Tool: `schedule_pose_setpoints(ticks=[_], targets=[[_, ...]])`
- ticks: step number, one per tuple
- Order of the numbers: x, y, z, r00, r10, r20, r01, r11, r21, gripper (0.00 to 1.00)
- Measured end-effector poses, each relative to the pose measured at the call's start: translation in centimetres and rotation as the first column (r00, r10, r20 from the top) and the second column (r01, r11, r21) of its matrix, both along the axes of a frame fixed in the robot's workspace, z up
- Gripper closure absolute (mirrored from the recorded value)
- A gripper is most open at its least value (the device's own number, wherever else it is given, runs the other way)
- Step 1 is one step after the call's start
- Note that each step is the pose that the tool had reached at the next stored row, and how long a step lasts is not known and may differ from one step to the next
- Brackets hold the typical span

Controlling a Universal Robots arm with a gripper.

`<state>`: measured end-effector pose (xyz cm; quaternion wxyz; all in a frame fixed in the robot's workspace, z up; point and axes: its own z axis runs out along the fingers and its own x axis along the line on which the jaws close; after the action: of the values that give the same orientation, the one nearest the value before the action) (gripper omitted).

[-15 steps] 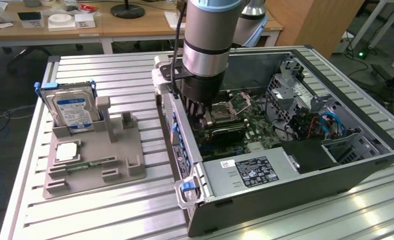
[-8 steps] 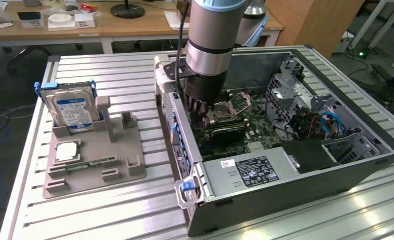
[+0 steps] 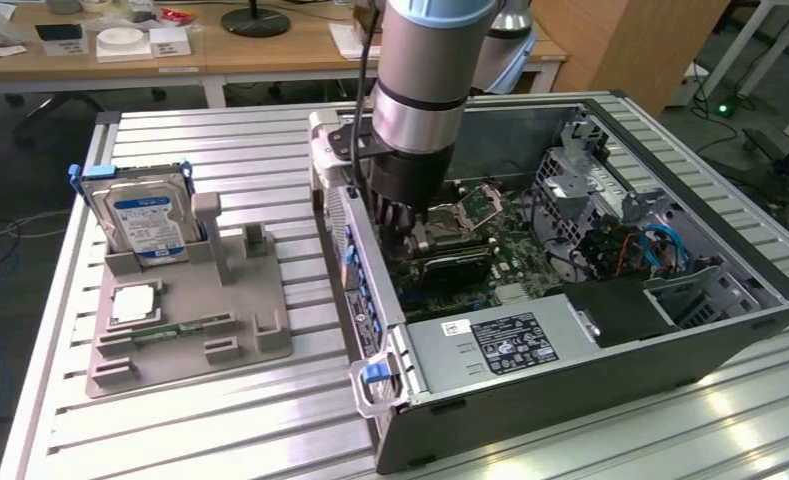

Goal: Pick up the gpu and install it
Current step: 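Press down on the gpu until it lock into place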

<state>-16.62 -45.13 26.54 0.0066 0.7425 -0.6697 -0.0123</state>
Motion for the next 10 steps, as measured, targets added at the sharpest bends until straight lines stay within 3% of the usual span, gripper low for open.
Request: schedule_pose_setpoints(ticks=[10], targets=[[0.14,-0.01,-0.45,0.9998,0.000,-0.0189,0.000,1.0000,0.0005,0.90]])
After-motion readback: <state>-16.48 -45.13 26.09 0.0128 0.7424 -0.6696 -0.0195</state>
